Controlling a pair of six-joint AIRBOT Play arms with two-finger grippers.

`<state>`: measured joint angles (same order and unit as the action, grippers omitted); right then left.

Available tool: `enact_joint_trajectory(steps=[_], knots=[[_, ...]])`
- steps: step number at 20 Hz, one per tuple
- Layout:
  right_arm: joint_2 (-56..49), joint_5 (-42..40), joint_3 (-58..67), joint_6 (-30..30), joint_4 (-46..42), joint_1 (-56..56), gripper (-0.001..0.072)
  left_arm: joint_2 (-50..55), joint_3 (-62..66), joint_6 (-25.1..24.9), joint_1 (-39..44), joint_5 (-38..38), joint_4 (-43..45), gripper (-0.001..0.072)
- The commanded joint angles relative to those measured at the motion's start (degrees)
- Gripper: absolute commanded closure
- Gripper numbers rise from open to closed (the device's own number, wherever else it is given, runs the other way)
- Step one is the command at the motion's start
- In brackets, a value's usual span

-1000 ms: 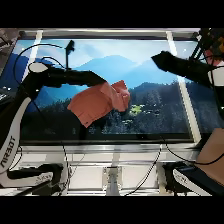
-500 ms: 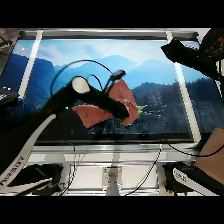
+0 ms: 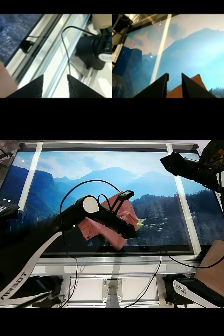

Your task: Fold the clothes and pants, and hang the long-sleeved shirts on hangers.

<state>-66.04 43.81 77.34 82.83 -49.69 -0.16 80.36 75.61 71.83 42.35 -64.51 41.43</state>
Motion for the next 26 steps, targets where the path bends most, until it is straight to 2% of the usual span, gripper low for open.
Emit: enact_joint_trajectory(steps=[1,2,3,4,7,9,11,13,15,18,20,23,26], knots=[[-0.3,-0.4,0.0,0.0,-0.7,0.0,0.0509,0.1,0.1,0.6,0.2,0.1,-2.6,0.0357],[-0.4,-0.4,0.0,0.0,-0.8,0.0,0.0511,0.1,0.1,0.6,0.5,0.1,-2.9,0.0407],[-0.4,-0.4,0.0,0.0,-0.9,0.0,0.0539,0.1,0.1,0.3,0.8,0.1,-3.8,0.0678],[-0.4,-0.3,0.0,0.0,-1.0,0.0,0.0688,0.1,0.1,-1.9,0.8,0.4,-5.0,0.0701],[-0.4,0.3,0.0,0.0,-1.4,-0.1,0.0703,-0.3,0.1,-4.7,-0.3,6.3,-5.0,0.0703],[-0.4,3.8,0.0,0.0,-1.4,-1.6,0.0707,-1.4,0.1,-4.3,-3.5,11.3,-0.5,0.0704],[-0.5,12.1,-0.1,-1.3,-0.9,-5.0,0.0708,-3.0,0.0,0.4,-8.6,12.4,7.9,0.0705],[-0.4,18.8,-2.1,-5.1,3.0,-8.5,0.0708,-4.6,-0.1,4.4,-14.8,11.3,14.0,0.0705],[-0.2,21.3,-7.2,-8.2,8.4,-11.4,0.0708,-6.4,-1.4,4.3,-21.1,9.0,14.0,0.0705],[0.8,24.8,-19.3,-16.9,19.9,-14.1,0.0708,-11.0,-8.4,4.3,-29.3,4.9,13.9,0.0706],[1.0,28.5,-26.3,-22.1,24.3,-14.3,0.0707,-14.7,-15.3,4.3,-33.6,4.7,12.2,0.0705],[1.0,30.1,-33.1,-23.4,24.7,-14.3,0.0706,-18.2,-24.7,8.2,-38.9,4.7,11.6,0.0704],[0.9,28.9,-34.5,-23.4,21.9,-14.1,0.0700,-18.5,-30.8,14.6,-42.2,6.4,10.4,0.0702]])
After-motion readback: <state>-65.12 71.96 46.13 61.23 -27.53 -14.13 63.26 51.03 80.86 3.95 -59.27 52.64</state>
